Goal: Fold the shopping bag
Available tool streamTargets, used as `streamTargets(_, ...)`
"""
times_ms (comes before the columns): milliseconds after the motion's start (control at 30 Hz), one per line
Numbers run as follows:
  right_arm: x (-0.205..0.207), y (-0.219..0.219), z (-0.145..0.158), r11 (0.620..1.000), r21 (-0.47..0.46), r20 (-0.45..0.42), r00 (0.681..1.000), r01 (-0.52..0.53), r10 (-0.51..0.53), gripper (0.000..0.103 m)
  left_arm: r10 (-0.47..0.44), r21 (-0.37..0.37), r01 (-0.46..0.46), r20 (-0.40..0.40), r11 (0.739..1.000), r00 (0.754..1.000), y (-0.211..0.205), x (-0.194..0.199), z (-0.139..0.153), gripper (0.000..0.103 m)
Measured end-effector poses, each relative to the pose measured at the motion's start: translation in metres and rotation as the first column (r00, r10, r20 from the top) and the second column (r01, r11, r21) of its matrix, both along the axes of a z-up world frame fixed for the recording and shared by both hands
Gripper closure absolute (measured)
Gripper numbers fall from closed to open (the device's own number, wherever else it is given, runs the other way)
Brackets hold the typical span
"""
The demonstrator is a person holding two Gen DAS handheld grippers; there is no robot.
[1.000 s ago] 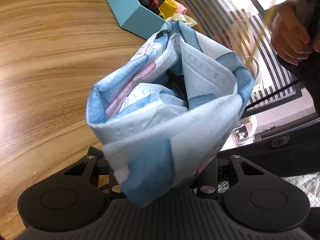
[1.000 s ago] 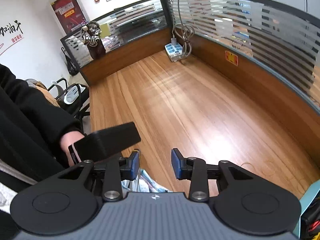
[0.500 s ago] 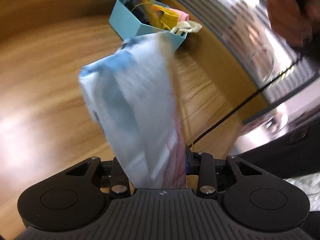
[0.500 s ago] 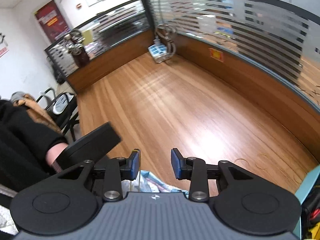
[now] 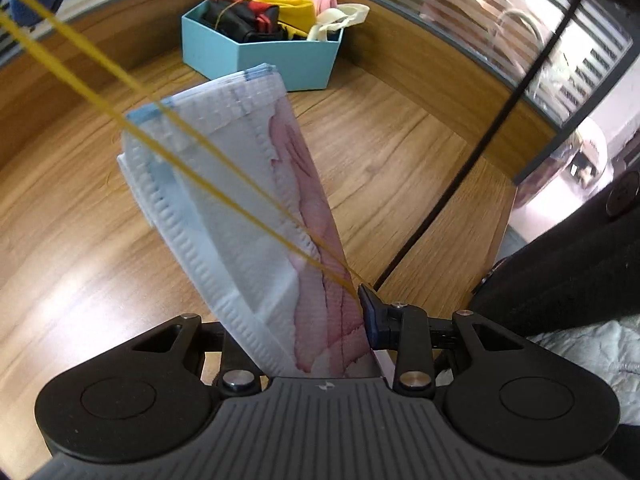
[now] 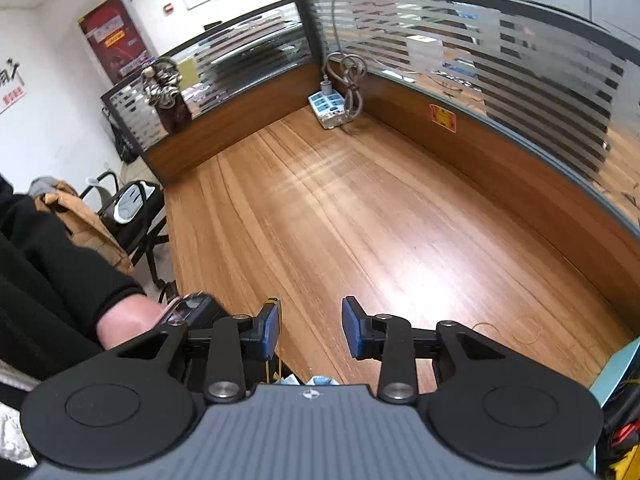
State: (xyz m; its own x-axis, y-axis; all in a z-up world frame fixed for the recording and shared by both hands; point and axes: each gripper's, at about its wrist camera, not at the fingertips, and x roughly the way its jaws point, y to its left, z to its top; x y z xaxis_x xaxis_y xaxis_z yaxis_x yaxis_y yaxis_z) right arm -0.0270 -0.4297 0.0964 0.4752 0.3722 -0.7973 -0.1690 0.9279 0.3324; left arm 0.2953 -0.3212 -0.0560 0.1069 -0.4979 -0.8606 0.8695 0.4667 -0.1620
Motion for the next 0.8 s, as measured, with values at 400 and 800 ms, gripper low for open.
streamTargets(400,0.021,-0.013,-0.016,0.999,-0.052,-0.152,0.988,-0.017,0.009,0.053,-0.119,-0.021,0.122,0.102,0.992,0.988,-0.007,-0.008,0.0,0.069)
streamTargets(800,0.049,-0.028,-0.04,0.985,-0.122,-0.298,0.951,-0.119,0.078,0.042,-0.066,-0.128,0.074,0.068,0.989,0.995,0.005,-0.004,-0.007,0.073)
